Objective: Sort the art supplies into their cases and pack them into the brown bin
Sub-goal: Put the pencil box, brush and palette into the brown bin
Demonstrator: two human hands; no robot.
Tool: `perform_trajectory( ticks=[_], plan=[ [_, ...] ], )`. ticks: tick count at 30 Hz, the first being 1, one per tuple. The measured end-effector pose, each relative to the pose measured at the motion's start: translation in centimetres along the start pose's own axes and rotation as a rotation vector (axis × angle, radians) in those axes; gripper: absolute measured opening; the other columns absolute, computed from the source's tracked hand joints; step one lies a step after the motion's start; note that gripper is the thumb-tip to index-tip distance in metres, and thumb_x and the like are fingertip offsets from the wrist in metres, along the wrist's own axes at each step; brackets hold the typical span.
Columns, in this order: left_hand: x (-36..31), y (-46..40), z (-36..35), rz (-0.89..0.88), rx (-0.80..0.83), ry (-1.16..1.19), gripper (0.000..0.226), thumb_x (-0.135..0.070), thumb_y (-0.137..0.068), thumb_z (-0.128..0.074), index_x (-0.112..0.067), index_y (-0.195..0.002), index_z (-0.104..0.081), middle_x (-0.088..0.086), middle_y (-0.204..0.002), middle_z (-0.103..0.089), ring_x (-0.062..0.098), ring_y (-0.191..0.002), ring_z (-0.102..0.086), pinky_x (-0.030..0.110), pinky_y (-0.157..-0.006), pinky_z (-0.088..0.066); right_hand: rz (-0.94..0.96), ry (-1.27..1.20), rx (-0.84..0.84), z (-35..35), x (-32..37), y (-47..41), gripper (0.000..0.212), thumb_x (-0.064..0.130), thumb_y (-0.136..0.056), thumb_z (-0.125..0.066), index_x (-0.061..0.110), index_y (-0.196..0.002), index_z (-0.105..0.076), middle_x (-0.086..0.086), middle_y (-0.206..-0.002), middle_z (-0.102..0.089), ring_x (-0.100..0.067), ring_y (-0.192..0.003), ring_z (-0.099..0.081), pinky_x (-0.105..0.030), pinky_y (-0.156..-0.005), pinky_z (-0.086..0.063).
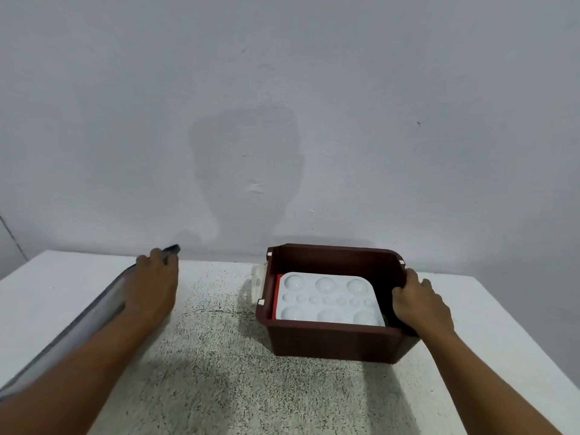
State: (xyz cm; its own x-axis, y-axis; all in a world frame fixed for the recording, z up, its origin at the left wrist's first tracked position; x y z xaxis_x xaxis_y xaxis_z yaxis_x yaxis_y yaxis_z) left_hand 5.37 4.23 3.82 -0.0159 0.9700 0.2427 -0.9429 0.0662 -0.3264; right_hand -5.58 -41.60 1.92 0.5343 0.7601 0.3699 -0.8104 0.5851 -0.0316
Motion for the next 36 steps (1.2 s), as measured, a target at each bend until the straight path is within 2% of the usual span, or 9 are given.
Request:
perform_trajectory(
  ticks=[3, 7, 14, 19, 21, 23, 27, 31, 36],
  plan=[
    [-0.9, -1.9, 4.8, -0.039, -0.128, 0.080, 0.061, 0.003, -0.073, -0.067, -0.013, -0.131, -0.054, 0.016, -0.094, -0.053, 0.035, -0.081, -0.051, 0.037, -0.055, -0.038, -0.010, 0.091, -0.022, 0.5, 0.2, 0.0, 0.050, 0.033, -0.095, -0.037, 0.019, -0.142, -0.030, -0.017, -0.142, -0.038, -0.042, -0.125, -0.037, -0.052, -0.101, -0.031],
    [-4.0, -3.5, 12.1, -0.156, -0.271, 0.275, 0.053, -0.006, -0.076, -0.066, -0.009, -0.127, -0.051, 0.020, -0.106, -0.055, 0.039, -0.093, -0.051, 0.045, -0.067, -0.047, 0.117, 0.155, -0.134, 2.6, 2.6, 0.0, 0.054, 0.042, -0.096, -0.038, 0.023, -0.145, -0.025, -0.010, -0.145, -0.038, -0.037, -0.128, -0.036, -0.053, -0.103, -0.029],
    [-13.5, -1.8, 21.9, -0.602, -0.605, 0.478, 0.042, 0.016, -0.065, -0.068, -0.010, -0.097, -0.062, 0.009, -0.098, -0.061, 0.028, -0.080, -0.054, 0.038, -0.056, -0.050, 0.572, -0.291, -0.089, 8.1, 10.5, 0.3, 0.074, 0.054, -0.092, -0.051, 0.029, -0.151, -0.014, 0.003, -0.157, -0.026, -0.025, -0.140, -0.032, -0.044, -0.112, -0.032],
    [-17.9, 0.2, 26.9, -0.861, -0.806, 0.570, 0.029, 0.012, -0.076, -0.065, -0.007, -0.098, -0.064, 0.010, -0.103, -0.063, 0.027, -0.089, -0.054, 0.038, -0.069, -0.048, 0.658, -0.539, -0.130, 12.6, 11.3, 0.0, 0.043, 0.044, -0.093, -0.055, 0.028, -0.132, -0.046, 0.005, -0.119, -0.062, -0.018, -0.108, -0.059, -0.029, -0.087, -0.048],
    [-17.7, -0.1, 28.0, -0.790, -0.877, 0.675, 0.020, 0.003, -0.083, -0.065, -0.005, -0.102, -0.064, 0.013, -0.108, -0.062, 0.029, -0.095, -0.055, 0.043, -0.077, -0.049, 0.626, -0.677, -0.191, 14.1, 10.5, -0.2, 0.027, 0.037, -0.095, -0.055, 0.023, -0.118, -0.055, 0.008, -0.100, -0.063, -0.012, -0.091, -0.059, -0.023, -0.074, -0.048],
    [-15.9, -1.4, 27.7, -0.496, -0.899, 0.791, 0.025, -0.018, -0.087, -0.067, -0.010, -0.110, -0.061, 0.015, -0.120, -0.055, 0.030, -0.109, -0.050, 0.046, -0.090, -0.047, 0.528, -0.806, -0.250, 15.0, 8.9, -0.9, 0.019, 0.034, -0.095, -0.055, 0.016, -0.101, -0.055, 0.005, -0.090, -0.063, -0.012, -0.082, -0.057, -0.022, -0.067, -0.046],
    [-11.6, -4.0, 21.2, 0.107, -0.493, 0.884, 0.050, -0.046, -0.088, -0.060, -0.027, -0.129, -0.040, 0.016, -0.140, -0.033, 0.037, -0.127, -0.036, 0.053, -0.096, -0.037, 0.305, -0.948, -0.232, 14.3, 5.4, -3.6, 0.024, 0.038, -0.096, -0.053, 0.014, -0.099, -0.055, -0.004, -0.092, -0.064, -0.023, -0.088, -0.061, -0.036, -0.072, -0.047],
    [-12.6, -4.0, 13.0, 0.157, 0.105, 1.244, 0.043, -0.042, -0.092, -0.056, -0.019, -0.127, -0.047, 0.013, -0.121, -0.059, 0.031, -0.103, -0.058, 0.036, -0.084, -0.047, 0.126, -0.932, 0.003, 9.7, 3.3, -5.2, 0.035, 0.036, -0.096, -0.055, 0.019, -0.124, -0.044, -0.012, -0.108, -0.060, -0.030, -0.098, -0.059, -0.043, -0.086, -0.049],
    [-13.3, -2.9, 8.1, 0.133, 0.169, 0.948, 0.029, -0.028, -0.096, -0.053, -0.003, -0.097, -0.068, 0.016, -0.100, -0.068, 0.031, -0.093, -0.061, 0.028, -0.072, -0.042, 0.105, -0.531, 0.084, 5.0, 1.4, -4.7, 0.035, 0.015, -0.095, -0.049, 0.013, -0.129, -0.041, -0.015, -0.112, -0.061, -0.026, -0.094, -0.055, -0.030, -0.077, -0.041]
  ],
)
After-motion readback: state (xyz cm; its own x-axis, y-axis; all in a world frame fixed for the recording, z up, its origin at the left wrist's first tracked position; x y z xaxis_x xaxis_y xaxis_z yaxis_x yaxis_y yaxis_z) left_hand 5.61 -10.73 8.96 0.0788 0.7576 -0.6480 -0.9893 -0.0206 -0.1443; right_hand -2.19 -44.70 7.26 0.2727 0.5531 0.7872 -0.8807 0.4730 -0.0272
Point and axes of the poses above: each hand's wrist, its own y-axis away from the middle knuckle, its own z-axis out of the back of the hand, x = y × z, the point moved 8 cm from there along -y, towards the middle knuckle
